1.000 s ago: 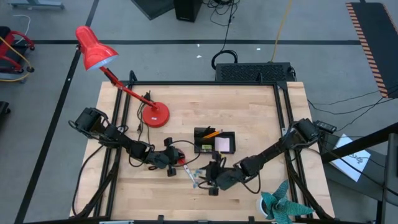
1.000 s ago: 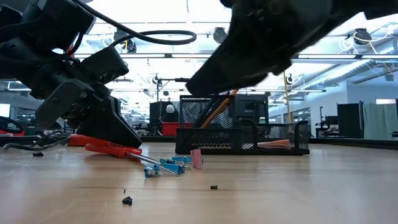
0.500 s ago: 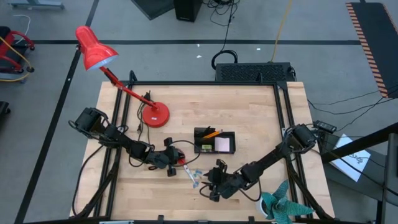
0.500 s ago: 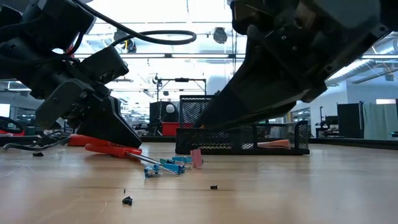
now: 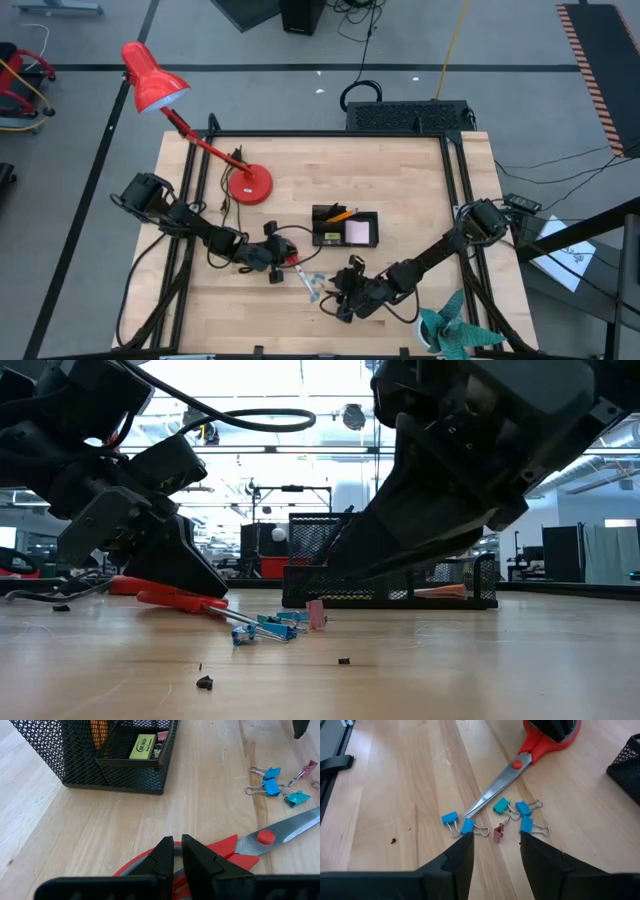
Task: Pick and place office supplies into organizer
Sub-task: Put the pink binder clip into the black desk organizer
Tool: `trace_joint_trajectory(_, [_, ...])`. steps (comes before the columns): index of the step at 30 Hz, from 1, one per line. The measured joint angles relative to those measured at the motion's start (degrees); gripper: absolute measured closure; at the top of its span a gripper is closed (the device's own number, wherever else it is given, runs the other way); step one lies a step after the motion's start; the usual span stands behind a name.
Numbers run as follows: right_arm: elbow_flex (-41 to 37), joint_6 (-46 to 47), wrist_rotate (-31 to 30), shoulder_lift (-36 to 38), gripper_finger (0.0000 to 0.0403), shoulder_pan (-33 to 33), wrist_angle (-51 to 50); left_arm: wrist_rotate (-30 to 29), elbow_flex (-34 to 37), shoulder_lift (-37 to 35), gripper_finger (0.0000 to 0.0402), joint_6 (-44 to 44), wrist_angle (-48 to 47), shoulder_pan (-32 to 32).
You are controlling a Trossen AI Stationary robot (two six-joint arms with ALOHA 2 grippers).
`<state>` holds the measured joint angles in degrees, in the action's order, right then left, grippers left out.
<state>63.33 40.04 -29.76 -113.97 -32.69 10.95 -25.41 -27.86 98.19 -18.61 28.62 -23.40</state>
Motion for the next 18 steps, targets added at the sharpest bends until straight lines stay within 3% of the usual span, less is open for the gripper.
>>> trace_joint_trajectory(9, [0.0, 0.1, 0.1, -2.4, 0.025, 0.6, 0.2, 0.0, 0.0, 0.0, 0.0355, 0.1, 0.2, 0.0])
trace_joint_trajectory(18, [0.0, 1.1, 1.0, -5.9, 0.025, 1.1, 7.4, 0.0, 0.0, 0.0, 0.0355, 0.1, 0.2, 0.0])
